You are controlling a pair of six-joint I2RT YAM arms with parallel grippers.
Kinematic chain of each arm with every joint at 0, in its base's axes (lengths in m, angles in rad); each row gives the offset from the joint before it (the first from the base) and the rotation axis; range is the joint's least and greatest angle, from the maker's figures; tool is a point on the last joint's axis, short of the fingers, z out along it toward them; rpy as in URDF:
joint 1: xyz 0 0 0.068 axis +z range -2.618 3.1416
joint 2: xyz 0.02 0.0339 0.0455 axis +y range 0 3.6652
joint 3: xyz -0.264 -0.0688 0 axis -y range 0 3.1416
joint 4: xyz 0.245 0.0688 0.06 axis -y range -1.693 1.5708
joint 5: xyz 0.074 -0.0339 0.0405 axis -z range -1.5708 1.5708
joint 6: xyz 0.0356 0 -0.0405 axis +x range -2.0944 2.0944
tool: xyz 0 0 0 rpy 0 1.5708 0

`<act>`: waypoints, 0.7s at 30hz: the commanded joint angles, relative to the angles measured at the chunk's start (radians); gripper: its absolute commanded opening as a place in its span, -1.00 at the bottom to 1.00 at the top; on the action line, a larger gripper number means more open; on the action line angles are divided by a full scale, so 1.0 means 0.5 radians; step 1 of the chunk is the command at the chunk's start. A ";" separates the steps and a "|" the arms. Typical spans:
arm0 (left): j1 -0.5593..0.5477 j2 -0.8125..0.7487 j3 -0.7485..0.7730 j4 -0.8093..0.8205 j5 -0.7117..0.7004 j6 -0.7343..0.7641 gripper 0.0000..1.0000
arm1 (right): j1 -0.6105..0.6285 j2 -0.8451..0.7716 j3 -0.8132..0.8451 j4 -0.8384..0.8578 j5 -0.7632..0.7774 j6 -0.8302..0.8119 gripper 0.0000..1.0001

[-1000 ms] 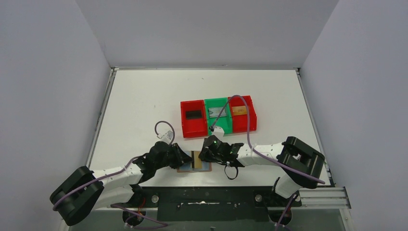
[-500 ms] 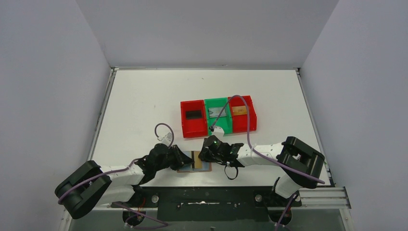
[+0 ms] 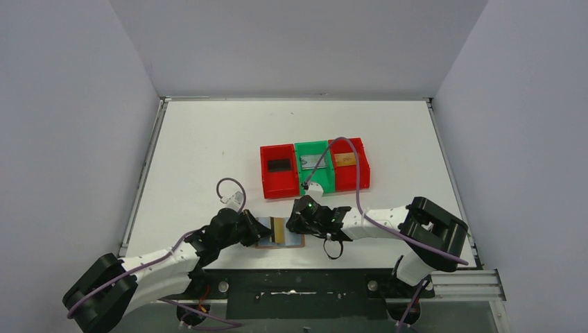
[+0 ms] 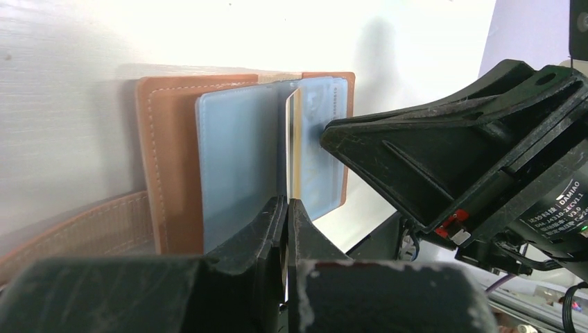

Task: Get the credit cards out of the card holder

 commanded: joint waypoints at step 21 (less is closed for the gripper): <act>0.044 -0.522 0.348 -0.717 -0.245 0.331 -1.00 | -0.059 -0.443 0.027 -0.196 0.267 -0.224 -0.27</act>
